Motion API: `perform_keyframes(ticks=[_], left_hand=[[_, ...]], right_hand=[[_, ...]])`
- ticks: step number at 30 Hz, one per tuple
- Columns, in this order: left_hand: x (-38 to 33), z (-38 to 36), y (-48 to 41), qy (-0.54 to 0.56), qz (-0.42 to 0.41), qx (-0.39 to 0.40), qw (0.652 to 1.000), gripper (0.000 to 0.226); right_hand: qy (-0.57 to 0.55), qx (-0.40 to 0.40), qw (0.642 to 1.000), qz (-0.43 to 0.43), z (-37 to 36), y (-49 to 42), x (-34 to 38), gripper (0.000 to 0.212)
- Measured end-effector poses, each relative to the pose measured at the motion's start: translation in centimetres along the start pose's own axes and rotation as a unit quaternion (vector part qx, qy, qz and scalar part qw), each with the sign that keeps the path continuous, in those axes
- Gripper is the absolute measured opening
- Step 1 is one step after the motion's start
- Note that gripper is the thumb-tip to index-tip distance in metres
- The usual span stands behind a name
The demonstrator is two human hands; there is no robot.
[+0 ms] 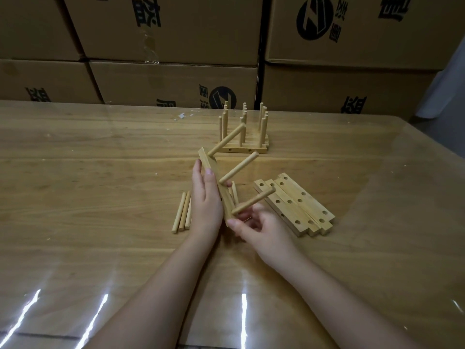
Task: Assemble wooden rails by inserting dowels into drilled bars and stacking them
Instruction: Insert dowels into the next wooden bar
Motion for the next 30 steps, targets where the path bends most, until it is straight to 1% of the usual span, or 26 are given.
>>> perform_keyframes(ticks=[2,5,7,10,13,15,17,20,24,28,30], left_hand=[[0.0,0.0,0.1,-0.006,-0.013,0.007,1.000,0.047],[0.2,0.2,-0.3,0.030,-0.011,0.000,1.000,0.049],[0.4,0.2,-0.7,0.067,0.004,-0.006,0.998,0.052],[0.5,0.2,-0.9,0.072,-0.011,-0.008,0.997,0.051],[0.3,0.4,-0.7,0.064,-0.029,-0.001,0.997,0.037],[0.2,0.6,-0.8,0.061,-0.022,-0.003,0.998,0.019],[0.2,0.7,-0.8,0.052,-0.012,-0.004,0.999,0.011],[0.1,0.6,-0.7,0.032,-0.014,0.009,0.999,0.017],[-0.1,0.5,-0.6,0.033,-0.018,0.012,0.999,0.020],[0.0,0.4,-0.7,0.046,-0.008,0.009,0.999,0.020],[0.0,0.4,-0.6,0.048,-0.006,0.013,0.999,0.021]], right_hand=[[0.004,-0.024,1.000,0.007,0.1,0.0,-0.2,0.012],[0.030,-0.089,0.995,0.026,0.9,-0.2,-0.2,0.006],[0.008,-0.125,0.992,0.030,1.9,-0.6,0.1,0.003],[-0.022,-0.149,0.989,0.015,3.6,-1.3,0.3,0.006],[-0.046,-0.153,0.987,0.001,4.8,-1.7,0.3,0.010],[-0.067,-0.157,0.985,-0.009,5.3,-1.8,0.2,0.013],[-0.071,-0.161,0.984,-0.012,5.6,-2.0,0.2,0.017],[-0.086,-0.160,0.983,-0.023,5.7,-2.0,0.4,0.022],[-0.115,-0.139,0.983,-0.037,5.7,-2.0,0.7,0.017],[-0.143,-0.103,0.984,-0.021,5.5,-1.9,0.9,0.030],[-0.137,-0.094,0.986,-0.013,5.5,-1.9,0.9,0.032]])
Point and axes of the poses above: each hand's wrist, its own y-axis away from the middle knuckle, its own z-axis out of the back of the hand, x = y × z, the point moved 2 cm from there along -y, towards the middle knuckle, and after that the axes turned 1 degree about -y, right-handed, at the moved point
